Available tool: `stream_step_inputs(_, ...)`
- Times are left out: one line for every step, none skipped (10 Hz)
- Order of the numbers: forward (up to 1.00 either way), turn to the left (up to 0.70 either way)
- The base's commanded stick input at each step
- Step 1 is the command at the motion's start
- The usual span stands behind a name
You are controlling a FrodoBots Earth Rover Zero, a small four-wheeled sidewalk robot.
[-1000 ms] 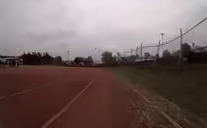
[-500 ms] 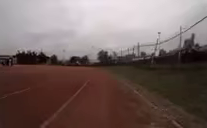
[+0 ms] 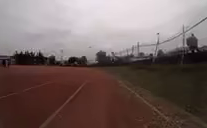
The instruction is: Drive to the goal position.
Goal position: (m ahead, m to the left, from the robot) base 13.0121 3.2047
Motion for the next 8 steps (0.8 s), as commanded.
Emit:
stream_step_inputs(0.7,0.0)
stream_step_inputs(0.7,0.0)
stream_step_inputs(0.7,0.0)
stream_step_inputs(0.7,0.0)
stream_step_inputs(0.7,0.0)
stream_step_inputs(0.7,0.0)
stream_step_inputs(0.7,0.0)
stream_step_inputs(0.7,0.0)
